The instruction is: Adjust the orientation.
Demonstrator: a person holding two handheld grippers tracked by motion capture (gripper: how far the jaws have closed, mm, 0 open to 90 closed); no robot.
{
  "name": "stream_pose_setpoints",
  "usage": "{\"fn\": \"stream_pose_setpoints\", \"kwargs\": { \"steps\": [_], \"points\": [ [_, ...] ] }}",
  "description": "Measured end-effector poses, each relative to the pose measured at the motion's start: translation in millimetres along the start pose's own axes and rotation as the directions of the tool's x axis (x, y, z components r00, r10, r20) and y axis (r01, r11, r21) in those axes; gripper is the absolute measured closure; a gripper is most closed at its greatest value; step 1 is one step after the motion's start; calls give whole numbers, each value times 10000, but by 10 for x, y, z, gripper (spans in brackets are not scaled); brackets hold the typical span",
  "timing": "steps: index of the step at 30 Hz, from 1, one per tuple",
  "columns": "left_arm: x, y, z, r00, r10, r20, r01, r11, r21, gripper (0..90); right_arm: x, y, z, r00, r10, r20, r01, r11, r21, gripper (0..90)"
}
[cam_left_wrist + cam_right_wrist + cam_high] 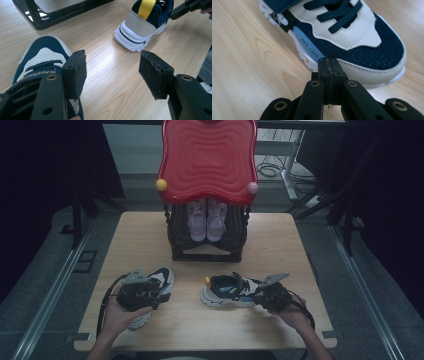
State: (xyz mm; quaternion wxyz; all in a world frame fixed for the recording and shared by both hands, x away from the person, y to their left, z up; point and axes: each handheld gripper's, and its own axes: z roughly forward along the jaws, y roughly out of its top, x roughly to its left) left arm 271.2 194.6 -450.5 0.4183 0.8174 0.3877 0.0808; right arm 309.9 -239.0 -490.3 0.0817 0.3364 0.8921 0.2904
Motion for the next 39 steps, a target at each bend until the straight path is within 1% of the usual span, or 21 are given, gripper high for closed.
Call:
{"fn": "stream_pose_setpoints", "kwargs": {
  "steps": [1, 3, 5, 11, 16, 22, 27, 31, 33, 39],
  "points": [
    [4, -1, -1, 10000, -3, -16, 3, 10000, 9, 391, -41, 20, 15, 10000, 61, 25, -61, 10000, -20, 900],
    [5, -1, 0, 10000, 0, -19, 0, 10000, 9, 391, -62, 32, 24, 10000, 94, 32, -94, 10000, -34, 900],
    [7, -2, 4, 10000, 15, -18, -15, 10000, 21, 391, -123, 70, 54, 9999, 133, 57, -132, 9999, -84, 900],
    [12, -8, 9, 10000, 0, -24, 0, 10000, 34, 391, -205, 146, 102, 9996, 283, 90, -282, 9996, -75, 900],
    [9, -6, 0, 10000, 12, -43, -12, 10000, 11, 391, -268, 192, 144, 9991, 417, 65, -416, 9990, -171, 900],
    [9, -5, 2, 10000, 27, -42, -27, 10000, 17, 391, -307, 249, 184, 9988, 462, 130, -460, 9987, -200, 900],
    [19, -9, 3, 10000, 18, -49, -17, 10000, 15, 391, -370, 329, 239, 9984, 550, 130, -548, 9983, -198, 900],
    [25, -10, 0, 10000, 1, -58, 0, 10000, 8, 391, -420, 375, 278, 9975, 711, 44, -709, 9972, -220, 900],
    [21, -10, -7, 10000, 8, -58, -8, 10000, -1, 391, -440, 395, 286, 9970, 765, 72, -763, 9968, -216, 900],
    [30, -18, -19, 10000, -10, -78, 10, 10000, -16, 391, -444, 429, 288, 9971, 749, 158, -746, 9971, -180, 900]
  ]
}}
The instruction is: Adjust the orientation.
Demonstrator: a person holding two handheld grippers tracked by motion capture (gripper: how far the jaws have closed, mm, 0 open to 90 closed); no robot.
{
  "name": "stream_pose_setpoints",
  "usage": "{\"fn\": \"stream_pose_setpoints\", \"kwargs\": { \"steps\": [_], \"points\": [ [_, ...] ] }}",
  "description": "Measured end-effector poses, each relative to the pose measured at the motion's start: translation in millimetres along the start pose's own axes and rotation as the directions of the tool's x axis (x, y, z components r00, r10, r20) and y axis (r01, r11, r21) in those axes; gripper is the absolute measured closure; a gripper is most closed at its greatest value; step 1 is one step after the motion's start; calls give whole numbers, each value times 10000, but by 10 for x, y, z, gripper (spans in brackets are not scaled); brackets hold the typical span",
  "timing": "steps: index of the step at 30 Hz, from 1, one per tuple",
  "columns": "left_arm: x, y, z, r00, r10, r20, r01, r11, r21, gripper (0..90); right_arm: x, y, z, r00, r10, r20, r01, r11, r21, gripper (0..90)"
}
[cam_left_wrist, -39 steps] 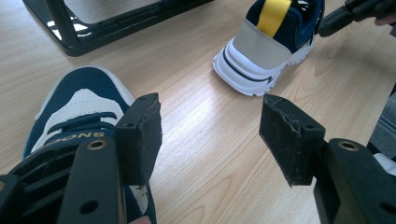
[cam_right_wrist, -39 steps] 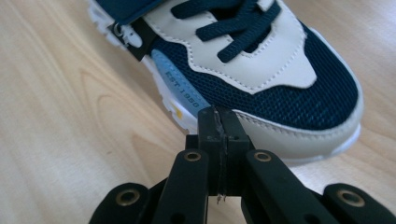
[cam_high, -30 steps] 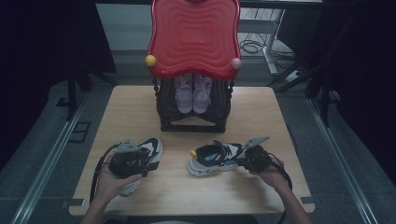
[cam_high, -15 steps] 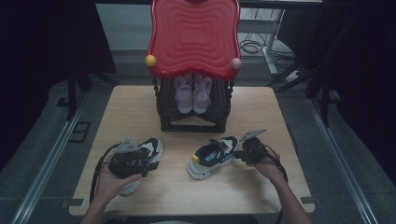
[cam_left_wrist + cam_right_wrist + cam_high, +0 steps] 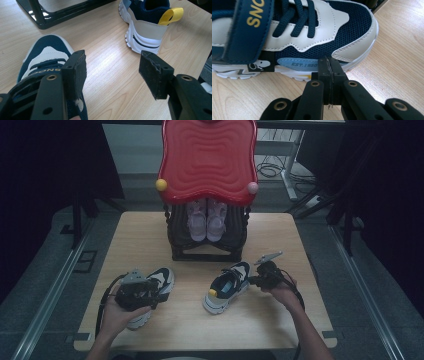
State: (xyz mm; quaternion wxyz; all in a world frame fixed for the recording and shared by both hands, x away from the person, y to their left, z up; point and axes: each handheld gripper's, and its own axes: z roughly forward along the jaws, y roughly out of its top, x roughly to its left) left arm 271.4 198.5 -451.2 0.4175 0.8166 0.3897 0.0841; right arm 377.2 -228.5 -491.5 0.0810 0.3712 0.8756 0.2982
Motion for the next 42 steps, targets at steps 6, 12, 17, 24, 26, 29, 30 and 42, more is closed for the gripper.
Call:
{"fn": "stream_pose_setpoints", "kwargs": {
  "steps": [6, 12, 17, 24, 26, 29, 30, 42],
  "points": [
    [5, -2, -1, 10000, -4, -7, 4, 10000, 14, 391, 149, 26, -202, 9995, -308, -43, 305, 9980, -549, 900],
    [-8, 2, 1, 10000, 25, 21, -25, 10000, -3, 391, 438, 155, -449, 9946, -942, -437, 882, 9884, -1239, 900],
    [-15, 2, 14, 10000, 32, 57, -32, 10000, 29, 391, 713, 321, -493, 9821, -1545, -1080, 1359, 9773, -1628, 900],
    [-7, -13, 26, 10000, -13, 81, 12, 10000, 71, 391, 1012, 496, -335, 9613, -2088, -1795, 1825, 9713, -1526, 900],
    [-6, -16, 32, 10000, -16, 88, 16, 10000, 91, 391, 1053, 537, -278, 9588, -2126, -1882, 1867, 9715, -1463, 900],
    [-3, -16, 30, 10000, -19, 91, 18, 10000, 81, 391, 1088, 587, -214, 9588, -2058, -1958, 1798, 9734, -1422, 900],
    [-2, -17, 30, 10000, -30, 90, 29, 10000, 76, 391, 1094, 604, -194, 9582, -2075, -1968, 1811, 9728, -1442, 900],
    [7, -23, 47, 9999, -47, 106, 46, 9999, 125, 391, 1222, 767, -23, 9527, -2250, -2043, 2057, 9722, -1116, 900]
  ]
}}
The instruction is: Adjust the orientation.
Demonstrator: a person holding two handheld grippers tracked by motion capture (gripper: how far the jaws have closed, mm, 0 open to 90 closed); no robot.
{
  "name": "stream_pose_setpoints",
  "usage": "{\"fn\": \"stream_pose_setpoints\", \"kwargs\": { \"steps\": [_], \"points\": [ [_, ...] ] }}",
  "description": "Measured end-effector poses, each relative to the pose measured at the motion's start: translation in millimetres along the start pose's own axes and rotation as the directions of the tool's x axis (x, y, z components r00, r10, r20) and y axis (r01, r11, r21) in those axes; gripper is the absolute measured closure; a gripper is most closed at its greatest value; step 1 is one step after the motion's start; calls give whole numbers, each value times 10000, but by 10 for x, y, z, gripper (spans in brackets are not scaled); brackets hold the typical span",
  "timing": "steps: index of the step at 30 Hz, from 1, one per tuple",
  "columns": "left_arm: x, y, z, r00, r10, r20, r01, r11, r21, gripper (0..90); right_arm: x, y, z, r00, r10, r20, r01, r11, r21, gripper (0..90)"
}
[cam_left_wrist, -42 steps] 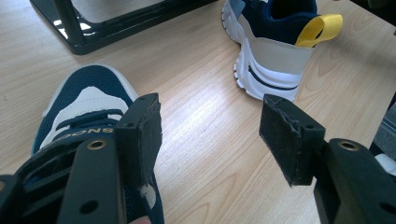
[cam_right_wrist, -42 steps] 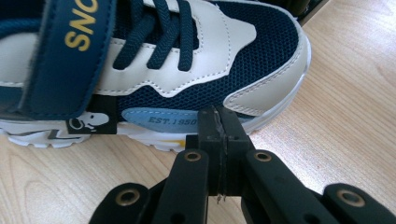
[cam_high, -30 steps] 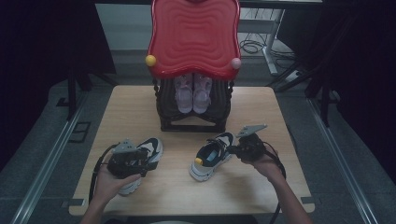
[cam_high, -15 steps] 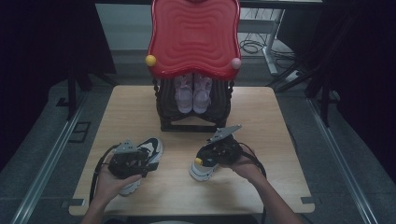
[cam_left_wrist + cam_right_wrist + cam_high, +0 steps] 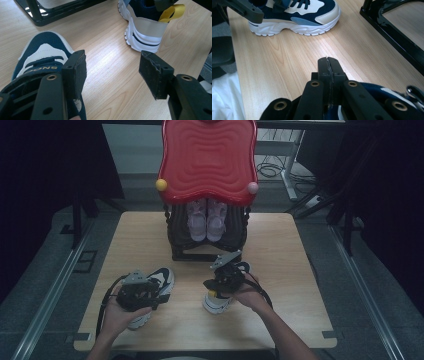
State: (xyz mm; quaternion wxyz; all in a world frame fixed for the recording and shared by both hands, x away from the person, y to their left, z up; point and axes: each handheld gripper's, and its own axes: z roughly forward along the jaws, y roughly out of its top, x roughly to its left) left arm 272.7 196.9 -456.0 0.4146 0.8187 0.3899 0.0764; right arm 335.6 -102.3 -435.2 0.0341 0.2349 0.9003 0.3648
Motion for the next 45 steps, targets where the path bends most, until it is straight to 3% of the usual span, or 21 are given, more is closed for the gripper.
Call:
{"fn": "stream_pose_setpoints", "kwargs": {
  "steps": [7, 19, 35, 45],
  "points": [
    [4, -7, -13, 10000, -10, 6, 10, 10000, -25, 391, 21, 14, 66, 9997, -190, 139, 183, 9985, 509, 900],
    [15, -13, -25, 10000, -42, 24, 42, 10000, -65, 391, 53, -99, -48, 9999, -125, 51, 123, 9994, 338, 900],
    [9, -10, -17, 10000, -30, 31, 30, 10000, -39, 390, 149, -498, -426, 9997, -107, 205, 102, 9997, 209, 900],
    [6, -6, -8, 10000, -32, 29, 32, 10000, -24, 390, 140, -729, -654, 9993, 167, 338, -170, 9998, 93, 900]
  ]
}}
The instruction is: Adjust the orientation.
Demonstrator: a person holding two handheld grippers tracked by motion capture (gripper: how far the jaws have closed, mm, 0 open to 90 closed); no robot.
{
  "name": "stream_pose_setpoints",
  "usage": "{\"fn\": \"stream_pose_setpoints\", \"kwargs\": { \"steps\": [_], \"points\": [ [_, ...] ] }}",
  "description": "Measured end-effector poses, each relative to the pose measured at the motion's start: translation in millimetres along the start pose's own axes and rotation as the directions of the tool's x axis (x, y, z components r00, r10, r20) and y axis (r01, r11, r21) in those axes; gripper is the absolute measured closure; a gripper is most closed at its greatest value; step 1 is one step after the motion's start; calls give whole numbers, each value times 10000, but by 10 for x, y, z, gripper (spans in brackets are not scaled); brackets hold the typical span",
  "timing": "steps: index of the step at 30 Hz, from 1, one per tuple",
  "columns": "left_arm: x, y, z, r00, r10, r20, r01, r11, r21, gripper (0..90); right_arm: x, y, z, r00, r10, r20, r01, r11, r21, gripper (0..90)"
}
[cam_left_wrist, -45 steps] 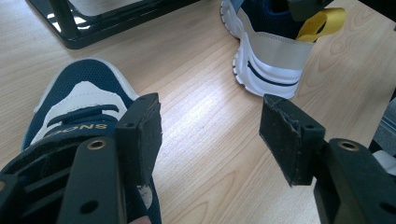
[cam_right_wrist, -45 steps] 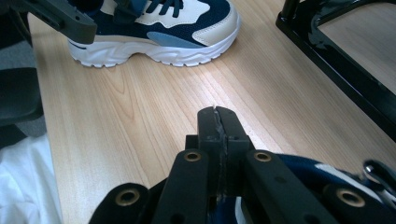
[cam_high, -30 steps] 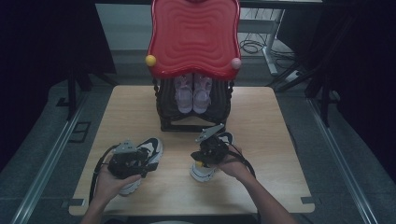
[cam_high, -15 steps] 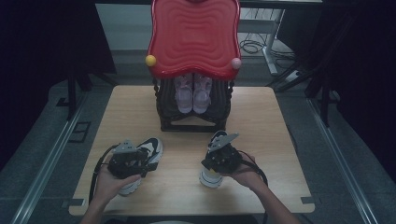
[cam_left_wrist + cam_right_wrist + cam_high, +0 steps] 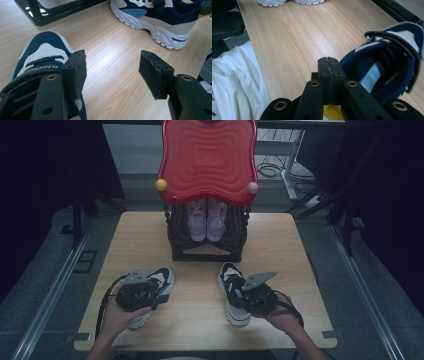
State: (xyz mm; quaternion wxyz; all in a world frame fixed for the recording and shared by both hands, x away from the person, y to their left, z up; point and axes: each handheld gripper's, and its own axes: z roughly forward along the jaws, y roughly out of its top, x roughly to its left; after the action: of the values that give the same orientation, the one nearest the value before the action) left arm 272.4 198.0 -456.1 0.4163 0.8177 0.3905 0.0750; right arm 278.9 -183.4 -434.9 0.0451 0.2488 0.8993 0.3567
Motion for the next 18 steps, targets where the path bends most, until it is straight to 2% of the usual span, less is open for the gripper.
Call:
{"fn": "stream_pose_setpoints", "kwargs": {
  "steps": [9, 18],
  "points": [
    [1, 1, 4, 10000, -12, -2, 12, 10000, 2, 390, -85, -182, -172, 9994, 261, 240, -259, 9996, -90, 900],
    [-6, 2, 7, 10000, -19, -17, 19, 10000, 10, 390, -132, -305, -251, 9980, 538, 327, -530, 9983, -251, 900]
  ]
}}
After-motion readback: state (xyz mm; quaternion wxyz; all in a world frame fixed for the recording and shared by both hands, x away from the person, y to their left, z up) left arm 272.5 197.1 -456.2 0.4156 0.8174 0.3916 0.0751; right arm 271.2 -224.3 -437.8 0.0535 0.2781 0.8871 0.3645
